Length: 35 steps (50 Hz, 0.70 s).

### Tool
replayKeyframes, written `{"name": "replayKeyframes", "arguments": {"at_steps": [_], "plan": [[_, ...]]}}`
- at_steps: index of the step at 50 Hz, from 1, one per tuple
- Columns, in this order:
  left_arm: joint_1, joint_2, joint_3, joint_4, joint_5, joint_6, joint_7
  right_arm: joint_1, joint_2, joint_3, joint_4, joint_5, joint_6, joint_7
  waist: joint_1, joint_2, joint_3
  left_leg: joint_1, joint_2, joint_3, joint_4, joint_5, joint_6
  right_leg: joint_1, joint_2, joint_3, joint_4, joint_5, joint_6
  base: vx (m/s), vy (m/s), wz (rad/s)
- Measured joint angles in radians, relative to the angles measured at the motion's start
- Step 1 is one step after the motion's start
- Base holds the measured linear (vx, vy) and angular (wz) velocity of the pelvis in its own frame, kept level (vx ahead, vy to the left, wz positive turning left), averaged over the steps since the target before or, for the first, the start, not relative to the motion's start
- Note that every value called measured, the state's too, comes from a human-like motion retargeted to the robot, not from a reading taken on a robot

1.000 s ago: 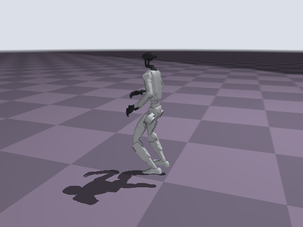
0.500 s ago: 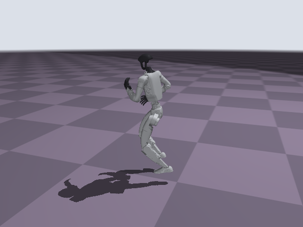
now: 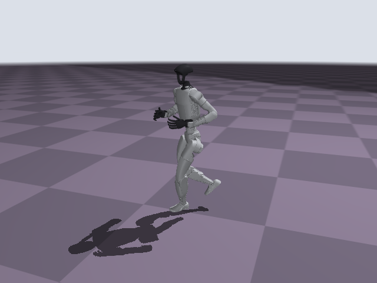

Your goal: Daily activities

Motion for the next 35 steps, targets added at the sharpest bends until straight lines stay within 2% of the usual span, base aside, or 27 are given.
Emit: {"name": "replayKeyframes", "arguments": {"at_steps": [2, 4, 6, 8, 10, 12, 15, 17, 18, 20, 24, 25, 26, 28, 30, 32, 35], "plan": [[-0.051, -0.024, -0.012, 0.006, 0.025, 0.0, 0.025, 0.056, 0.015, -0.019, 0.012, -0.003, 0.003, 0.008, -0.056, -0.018, 0.006, 0.008, -0.034, -0.001, 0.153, -0.085, 0.076, -0.025, -0.067, 0.023, 0.204, -0.005, -0.032, 0.96, 0.1, 2.28], [-0.15, -0.041, -0.032, 0.019, 0.085, -0.001, 0.063, 0.117, 0.034, -0.041, 0.054, -0.001, 0.014, 0.003, -0.123, -0.037, 0.031, 0.002, -0.054, -0.017, 0.355, -0.225, 0.145, -0.083, -0.119, 0.064, 0.414, -0.085, -0.082, 0.98, 0.02, 2.33], [-0.317, -0.048, -0.077, 0.043, 0.162, -0.002, 0.119, 0.172, 0.049, -0.057, 0.13, -0.001, 0.023, -0.014, -0.196, -0.037, 0.057, -0.001, -0.055, -0.062, 0.508, -0.344, 0.161, -0.199, -0.113, 0.111, 0.568, -0.196, -0.142, 0.99, -0.02, 2.24], [-0.521, -0.059, -0.147, 0.062, 0.202, -0.006, 0.168, 0.223, 0.036, -0.076, 0.194, -0.002, 0.016, -0.022, -0.263, -0.008, 0.061, 0.024, -0.07, -0.127, 0.541, -0.4, 0.16, -0.362, -0.069, 0.149, 0.619, -0.281, -0.188, 1.02, 0.05, 1.99], [-0.687, -0.074, -0.215, 0.048, 0.198, -0.015, 0.185, 0.293, -0.014, -0.105, 0.198, 0.011, 0.003, -0.012, -0.329, 0.036, 0.047, 0.104, -0.078, -0.188, 0.461, -0.395, 0.128, -0.503, -0.016, 0.162, 0.543, -0.318, -0.204, 1.1, 0.0, 1.89], [-0.776, -0.078, -0.271, 0.01, 0.171, -0.03, 0.176, 0.369, -0.065, -0.132, 0.161, 0.03, 0.003, -0.009, -0.393, 0.076, 0.039, 0.225, -0.064, -0.24, 0.362, -0.275, 0.051, -0.564, 0.054, 0.159, 0.355, -0.301, -0.183, 1.18, -0.07, 1.91], [-0.81, -0.079, -0.358, -0.016, 0.118, -0.062, 0.153, 0.464, -0.103, -0.162, 0.114, 0.049, 0.011, -0.024, -0.443, 0.136, 0.016, 0.348, 0.014, -0.277, 0.303, -0.039, -0.065, -0.578, 0.199, 0.162, -0.03, -0.179, -0.104, 1.19, -0.12, 1.6], [-0.777, -0.08, -0.406, -0.002, 0.081, -0.075, 0.133, 0.504, -0.106, -0.174, 0.098, 0.057, 0.014, -0.034, -0.421, 0.184, -0.003, 0.347, 0.117, -0.273, 0.408, 0.059, -0.108, -0.547, 0.302, 0.147, -0.269, -0.061, -0.06, 1.13, -0.14, 1.19], [-0.752, -0.08, -0.421, 0.008, 0.06, -0.073, 0.122, 0.513, -0.108, -0.176, 0.09, 0.065, 0.016, -0.037, -0.404, 0.201, -0.009, 0.338, 0.167, -0.268, 0.491, 0.07, -0.107, -0.529, 0.335, 0.134, -0.331, -0.019, -0.052, 1.12, -0.15, 1.16], [-0.688, -0.08, -0.431, 0.037, 0.034, -0.057, 0.112, 0.508, -0.109, -0.171, 0.085, 0.069, 0.015, -0.04, -0.36, 0.201, -0.024, 0.313, 0.248, -0.242, 0.682, 0.045, -0.074, -0.529, 0.355, 0.115, -0.285, -0.043, -0.075, 1.14, -0.16, 1.1], [-0.496, -0.089, -0.364, 0.165, 0.04, 0.005, 0.13, 0.375, -0.096, -0.125, 0.117, 0.035, 0.026, -0.076, -0.232, 0.172, -0.003, 0.183, 0.388, -0.23, 1.05, -0.108, 0.042, -0.489, 0.34, 0.071, -0.011, -0.342, -0.205, 1.17, -0.14, 0.91], [-0.442, -0.092, -0.337, 0.202, 0.053, 0.02, 0.14, 0.318, -0.087, -0.108, 0.129, 0.021, 0.03, -0.091, -0.193, 0.163, 0.008, 0.132, 0.405, -0.229, 1.106, -0.155, 0.069, -0.469, 0.332, 0.067, 0.039, -0.412, -0.228, 1.18, -0.07, 1.0], [-0.385, -0.082, -0.291, 0.216, 0.062, 0.026, 0.134, 0.226, -0.065, -0.074, 0.146, 0.015, 0.032, -0.109, -0.171, 0.137, 0.017, 0.065, 0.383, -0.225, 1.102, -0.18, 0.088, -0.433, 0.307, 0.067, 0.047, -0.452, -0.231, 1.19, -0.05, 1.19], [-0.261, -0.04, -0.213, 0.199, 0.055, 0.023, 0.112, 0.096, -0.02, -0.031, 0.126, 0.019, 0.026, -0.129, -0.112, 0.09, 0.019, -0.049, 0.322, -0.209, 1.024, -0.201, 0.106, -0.349, 0.278, 0.082, 0.021, -0.482, -0.216, 1.22, 0.01, 1.29], [-0.141, 0.025, -0.152, 0.138, 0.03, 0.005, 0.084, 0.032, 0.018, -0.021, 0.049, 0.041, 0.008, -0.13, -0.04, 0.049, 0.01, -0.116, 0.254, -0.184, 0.834, -0.183, 0.092, -0.237, 0.246, 0.085, -0.05, -0.397, -0.169, 1.24, 0.06, 1.11], [-0.045, 0.076, -0.101, 0.078, 0.009, -0.019, 0.061, 0.011, 0.042, -0.023, -0.041, 0.051, -0.012, -0.124, 0.012, 0.018, -0.006, -0.114, 0.178, -0.151, 0.542, -0.121, 0.051, -0.121, 0.199, 0.062, -0.13, -0.228, -0.11, 1.23, 0.1, 1.25], [0.063, 0.104, -0.033, 0.029, -0.017, -0.032, 0.021, 0.004, 0.059, -0.025, -0.149, 0.036, -0.027, -0.094, 0.014, -0.03, -0.029, -0.001, 0.015, -0.085, 0.007, 0.052, -0.016, -0.022, 0.112, 0.049, -0.155, 0.029, -0.018, 1.16, 0.09, 1.72]]}}
